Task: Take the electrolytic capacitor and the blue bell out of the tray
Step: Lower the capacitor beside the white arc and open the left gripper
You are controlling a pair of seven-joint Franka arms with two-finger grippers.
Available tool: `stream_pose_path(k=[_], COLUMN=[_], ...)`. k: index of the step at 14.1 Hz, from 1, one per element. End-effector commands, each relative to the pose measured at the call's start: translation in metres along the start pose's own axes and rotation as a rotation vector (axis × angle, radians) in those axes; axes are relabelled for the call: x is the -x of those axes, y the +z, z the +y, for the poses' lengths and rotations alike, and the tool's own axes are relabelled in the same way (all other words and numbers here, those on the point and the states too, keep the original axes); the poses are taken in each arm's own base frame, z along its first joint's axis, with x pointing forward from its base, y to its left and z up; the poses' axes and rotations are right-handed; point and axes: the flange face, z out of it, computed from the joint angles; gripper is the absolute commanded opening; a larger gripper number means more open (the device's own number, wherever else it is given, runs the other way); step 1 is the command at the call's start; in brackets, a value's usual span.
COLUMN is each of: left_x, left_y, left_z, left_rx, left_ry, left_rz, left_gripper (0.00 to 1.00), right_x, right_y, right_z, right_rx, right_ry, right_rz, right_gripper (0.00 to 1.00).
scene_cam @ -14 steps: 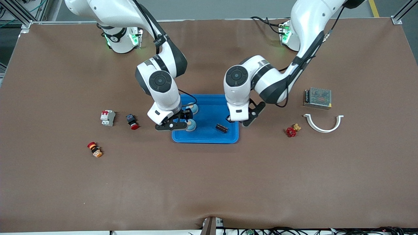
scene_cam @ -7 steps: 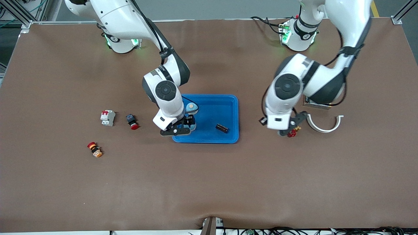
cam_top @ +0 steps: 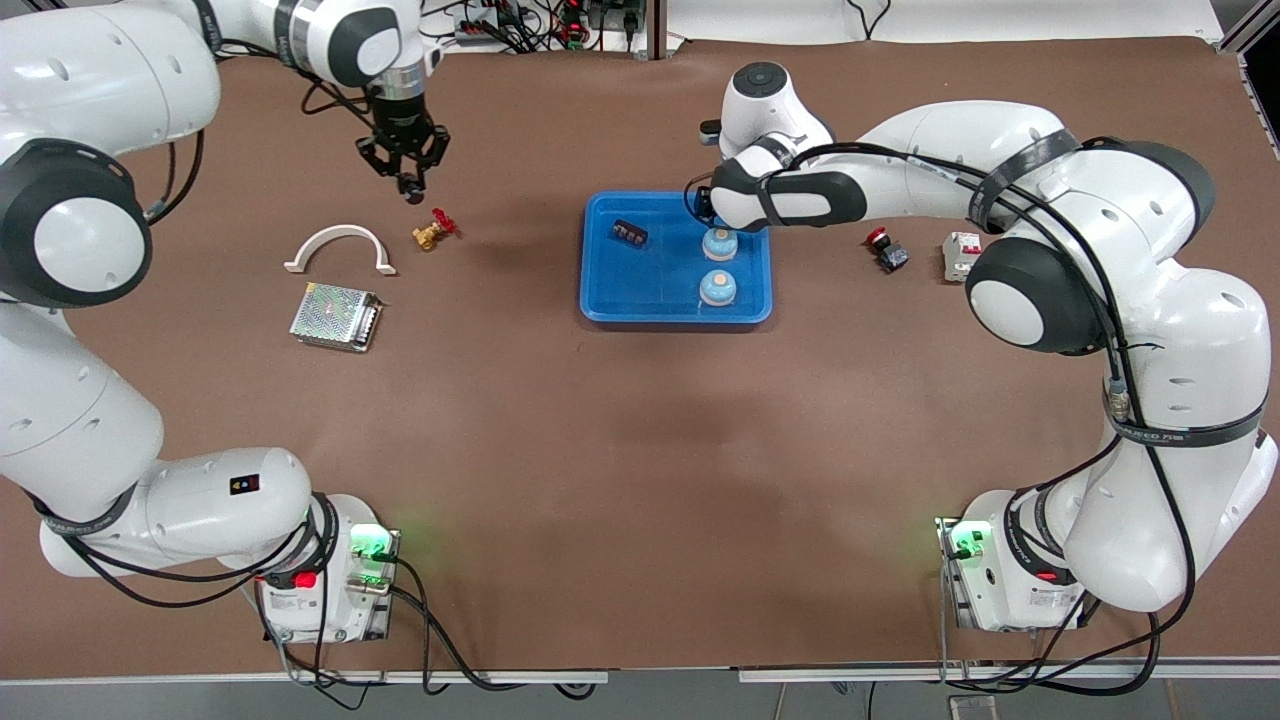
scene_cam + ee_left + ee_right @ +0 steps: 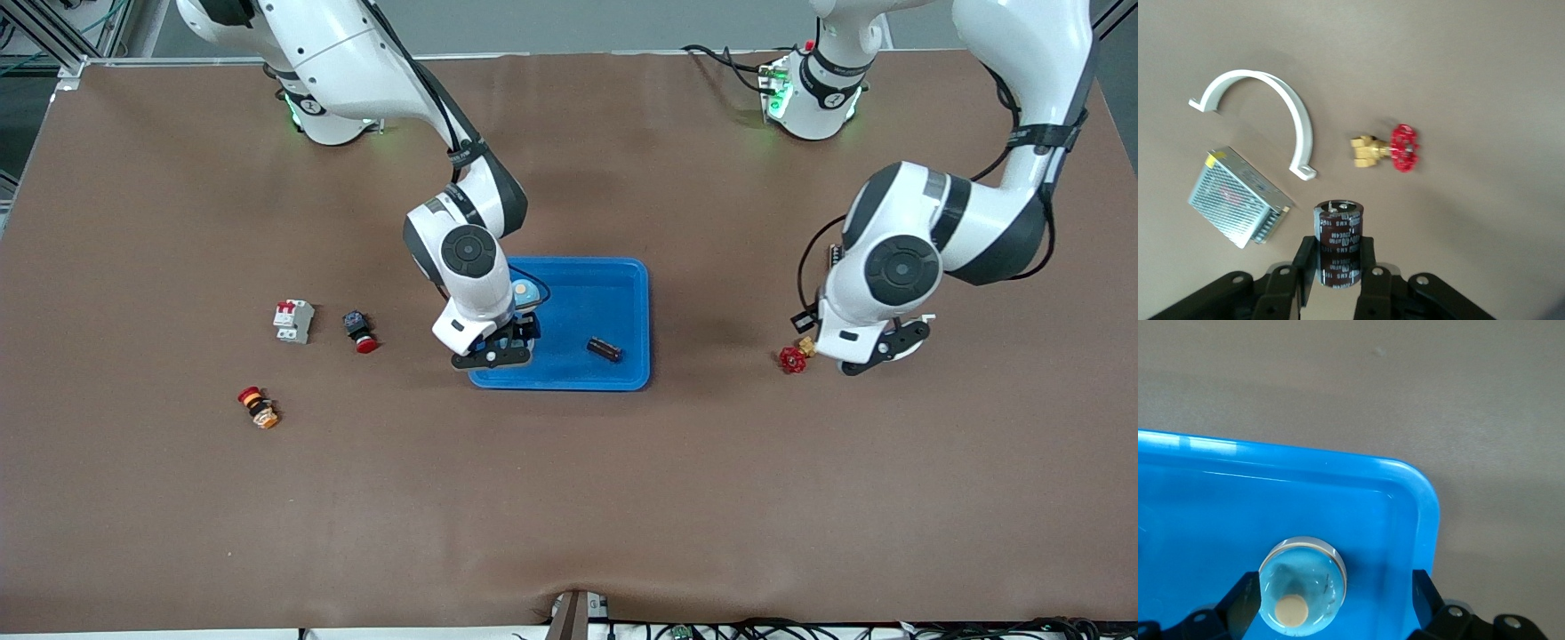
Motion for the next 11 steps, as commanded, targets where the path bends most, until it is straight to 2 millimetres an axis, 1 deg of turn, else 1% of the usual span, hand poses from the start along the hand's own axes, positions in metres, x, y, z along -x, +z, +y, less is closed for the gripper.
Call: stream_pose_path(k=[1, 3, 4, 5, 7, 8, 9, 10, 11], left_x=[0.001, -0.003, -0.007, -0.007, -0.005, -0.01, -0.014, -0.014, -0.019], left_y=[0.006, 0.015, 0.023, 0.032, 0.045, 0.054, 0.061, 0.069, 0.076], left_z=[-0.026, -0.041, -0.051, -0.056, -0.06, -0.069, -0.075, -0.077, -0.085], left_rx=[-0.021, -0.032, -0.046, -0.063, -0.09, -0.098, -0.092, -0.088, -0.093], left_ry=[0.066, 0.112, 0.129, 0.141, 0.165, 0.163, 0.157, 0.163, 0.16], left_rz=[-0.007, -0.012, -0.008, 0.005, 0.043, 0.058, 0.064, 0.069, 0.082], left_gripper=[0.0, 0.0, 0.0, 0.0, 0.0, 0.0, 0.0, 0.0, 0.0], right_x=[0.001, 0.002, 0.003, 0.005, 0.006, 0.008, 0.01, 0.011, 0.013], right_y=[0.013, 0.02, 0.022, 0.024, 0.027, 0.026, 0.026, 0.026, 0.027], right_z=[-0.008, -0.009, -0.01, -0.013, -0.014, -0.017, -0.02, -0.022, -0.024], right_rx=[-0.01, -0.009, -0.01, -0.01, -0.009, -0.011, -0.015, -0.02, -0.021], right_ry=[0.009, 0.008, 0.007, 0.001, 0.001, -0.002, -0.002, 0.002, -0.001], right_rz=[0.011, 0.009, 0.01, 0.011, 0.006, 0.005, 0.003, 0.0, -0.002], right_gripper=[1.0, 1.0, 1.0, 1.0, 1.0, 1.0, 1.0, 1.0, 1.0])
